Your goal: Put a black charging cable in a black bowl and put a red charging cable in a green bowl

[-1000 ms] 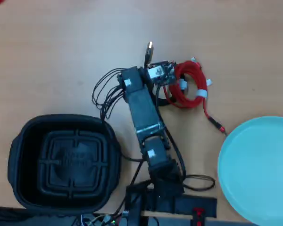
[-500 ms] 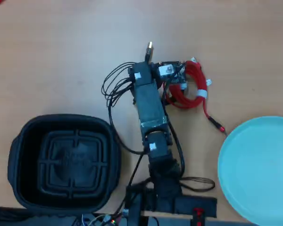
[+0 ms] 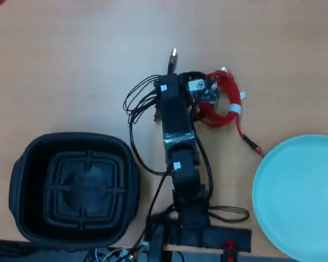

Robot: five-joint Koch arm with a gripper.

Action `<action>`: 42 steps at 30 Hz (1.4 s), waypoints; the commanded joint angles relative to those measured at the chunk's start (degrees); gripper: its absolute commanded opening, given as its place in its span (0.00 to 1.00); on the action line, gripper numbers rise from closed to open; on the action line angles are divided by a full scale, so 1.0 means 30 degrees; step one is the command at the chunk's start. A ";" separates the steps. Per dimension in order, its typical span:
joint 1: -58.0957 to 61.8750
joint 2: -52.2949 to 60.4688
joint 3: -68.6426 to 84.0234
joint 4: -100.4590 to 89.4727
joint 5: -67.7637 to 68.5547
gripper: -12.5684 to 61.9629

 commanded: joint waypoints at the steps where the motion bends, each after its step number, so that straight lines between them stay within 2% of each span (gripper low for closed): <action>1: -0.0088 0.0000 -0.0352 -0.0352 -0.0352 0.58; 20: -0.0410 -0.2314 -0.0381 -0.1084 -0.0381 0.57; 22: -0.0293 -0.2314 -0.0352 -0.0996 -0.0381 0.53; 24: -0.0234 -0.2314 -0.0322 -0.0908 -0.0381 0.44; 29: 0.0029 -0.2256 -0.0381 -0.0850 -0.0381 0.07; 30: 0.0029 -0.2314 -0.0498 -0.0850 -0.0352 0.05; 32: 0.0029 -0.2314 -0.0586 -0.0879 -0.0352 0.09; 42: -0.0762 -0.1904 -0.1611 -0.0264 -0.0381 0.09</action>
